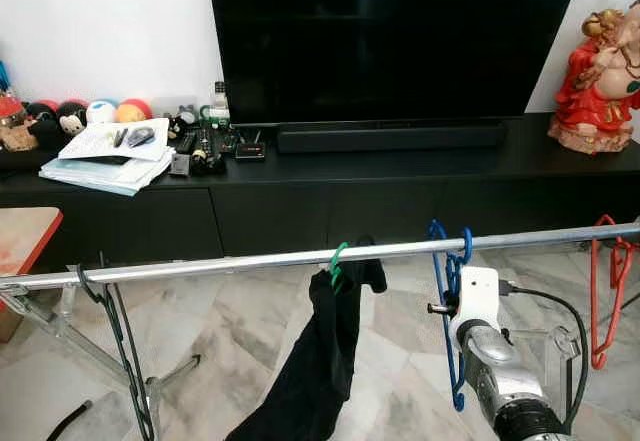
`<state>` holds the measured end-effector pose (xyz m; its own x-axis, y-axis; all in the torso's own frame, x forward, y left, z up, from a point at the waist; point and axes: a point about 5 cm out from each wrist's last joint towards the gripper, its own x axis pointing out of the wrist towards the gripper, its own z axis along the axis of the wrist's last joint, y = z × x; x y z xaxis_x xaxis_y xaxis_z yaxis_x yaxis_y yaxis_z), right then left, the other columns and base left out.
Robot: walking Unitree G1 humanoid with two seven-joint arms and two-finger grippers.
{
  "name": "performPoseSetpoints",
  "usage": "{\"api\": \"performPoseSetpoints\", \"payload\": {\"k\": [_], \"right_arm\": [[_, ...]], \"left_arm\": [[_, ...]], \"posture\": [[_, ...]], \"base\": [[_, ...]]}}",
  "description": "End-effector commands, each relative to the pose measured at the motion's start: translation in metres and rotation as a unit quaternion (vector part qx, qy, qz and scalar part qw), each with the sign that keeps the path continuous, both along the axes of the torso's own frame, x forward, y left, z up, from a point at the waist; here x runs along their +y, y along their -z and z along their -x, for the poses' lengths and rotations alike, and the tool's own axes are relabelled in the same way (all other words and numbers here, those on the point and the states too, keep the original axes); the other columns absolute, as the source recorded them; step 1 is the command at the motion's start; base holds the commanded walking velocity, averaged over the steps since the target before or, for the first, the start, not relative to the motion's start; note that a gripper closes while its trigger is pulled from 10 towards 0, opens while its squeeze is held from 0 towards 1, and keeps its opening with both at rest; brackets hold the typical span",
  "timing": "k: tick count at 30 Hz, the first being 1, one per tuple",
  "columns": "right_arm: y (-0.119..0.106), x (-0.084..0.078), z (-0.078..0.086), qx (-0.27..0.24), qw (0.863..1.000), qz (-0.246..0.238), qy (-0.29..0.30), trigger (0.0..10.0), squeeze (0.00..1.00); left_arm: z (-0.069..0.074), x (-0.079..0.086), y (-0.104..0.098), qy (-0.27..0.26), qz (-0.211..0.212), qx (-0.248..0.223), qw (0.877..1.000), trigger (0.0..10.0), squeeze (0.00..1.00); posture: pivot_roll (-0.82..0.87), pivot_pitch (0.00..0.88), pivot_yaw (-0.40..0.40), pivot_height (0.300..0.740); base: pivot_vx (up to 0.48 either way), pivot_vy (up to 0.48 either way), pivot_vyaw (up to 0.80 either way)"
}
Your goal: Hang hanger
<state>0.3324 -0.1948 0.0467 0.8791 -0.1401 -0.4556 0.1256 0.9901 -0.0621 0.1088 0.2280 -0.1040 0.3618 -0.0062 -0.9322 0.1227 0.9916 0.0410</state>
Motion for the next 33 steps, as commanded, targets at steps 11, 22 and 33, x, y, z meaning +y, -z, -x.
{"api": "performPoseSetpoints", "payload": {"k": [11,22,33], "right_arm": [[-0.004,0.012,0.007,-0.051,0.999,-0.009,-0.006,10.0,0.94],[-0.022,0.024,0.013,-0.152,0.988,-0.015,-0.036,10.0,0.00],[-0.031,0.018,0.031,-0.207,0.978,-0.019,-0.014,10.0,0.00]], "left_arm": [[0.004,-0.001,0.001,0.009,-0.002,0.011,1.000,10.0,0.00],[0.003,-0.002,0.001,0.010,-0.001,0.009,1.000,10.0,0.00],[0.002,-0.004,0.001,0.002,0.006,0.002,1.000,10.0,0.00]], "posture": [[0.09,0.020,0.004,0.740],[0.08,0.024,0.006,0.740],[0.08,0.021,0.003,0.740]], "base": [[0.000,0.000,0.00],[0.000,0.000,0.00],[0.000,0.000,0.00]]}}
